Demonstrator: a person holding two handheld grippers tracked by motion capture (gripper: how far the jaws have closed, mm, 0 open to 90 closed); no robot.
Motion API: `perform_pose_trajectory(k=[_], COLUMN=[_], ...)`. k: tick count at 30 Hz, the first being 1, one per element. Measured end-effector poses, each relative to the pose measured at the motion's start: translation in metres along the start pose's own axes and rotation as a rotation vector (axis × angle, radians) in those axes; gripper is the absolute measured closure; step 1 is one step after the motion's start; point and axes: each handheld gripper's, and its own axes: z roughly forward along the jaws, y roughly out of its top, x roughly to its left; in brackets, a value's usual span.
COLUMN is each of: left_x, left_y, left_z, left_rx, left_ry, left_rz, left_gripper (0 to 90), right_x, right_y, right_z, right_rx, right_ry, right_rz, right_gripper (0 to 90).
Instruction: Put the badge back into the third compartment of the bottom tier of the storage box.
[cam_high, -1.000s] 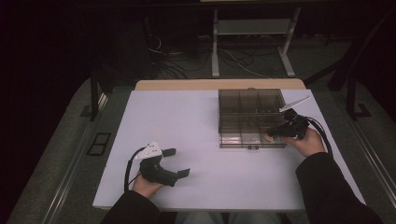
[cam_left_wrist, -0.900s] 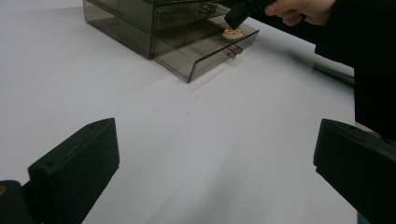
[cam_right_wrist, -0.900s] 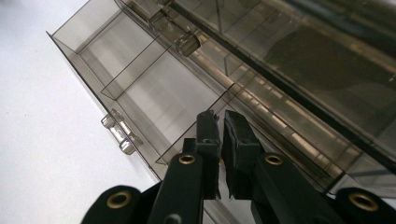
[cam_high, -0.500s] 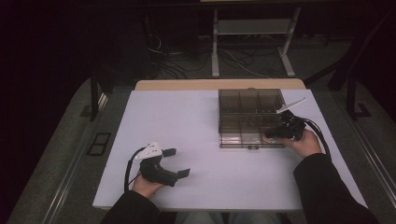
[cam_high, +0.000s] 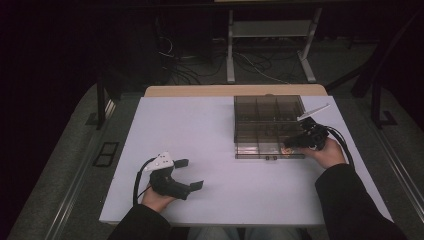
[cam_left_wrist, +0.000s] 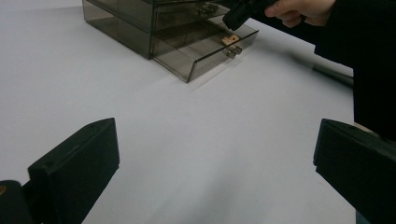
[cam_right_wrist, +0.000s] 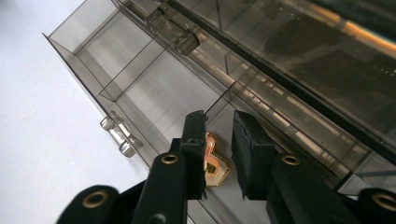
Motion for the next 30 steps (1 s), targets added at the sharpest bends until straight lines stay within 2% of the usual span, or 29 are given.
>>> perform_pose_trajectory(k=[19,26,27,28,29,30], left_x=[-0.001,-0.003,-0.002,-0.002,-0.002,-0.002], left_y=[0.000,0.001,0.001,0.001,0.001,0.001], left_z=[-0.001,0.001,0.001,0.001,0.001,0.001], left_rx=[-0.011,-0.010,-0.010,-0.013,-0.013,-0.014], left_ry=[-0.003,-0.007,-0.007,-0.007,-0.007,-0.006], left_rz=[-0.002,0.000,0.003,0.002,0.002,0.001], left_gripper=[0.0,0.0,0.0,0.0,0.0,0.0], right_x=[0.013,0.017,0.017,0.020,0.020,0.022], right_y=[-0.001,-0.006,-0.006,-0.007,-0.007,-0.008], right_z=[-0.027,-0.038,-0.038,-0.041,-0.041,-0.043], right_rx=[-0.054,-0.101,-0.101,-0.107,-0.107,-0.115], right_ry=[-0.023,-0.024,-0.024,-0.030,-0.030,-0.034], right_rz=[0.024,0.079,0.079,0.083,0.083,0.094], right_gripper=[52.5,30.5,30.5,20.1,20.1,14.2])
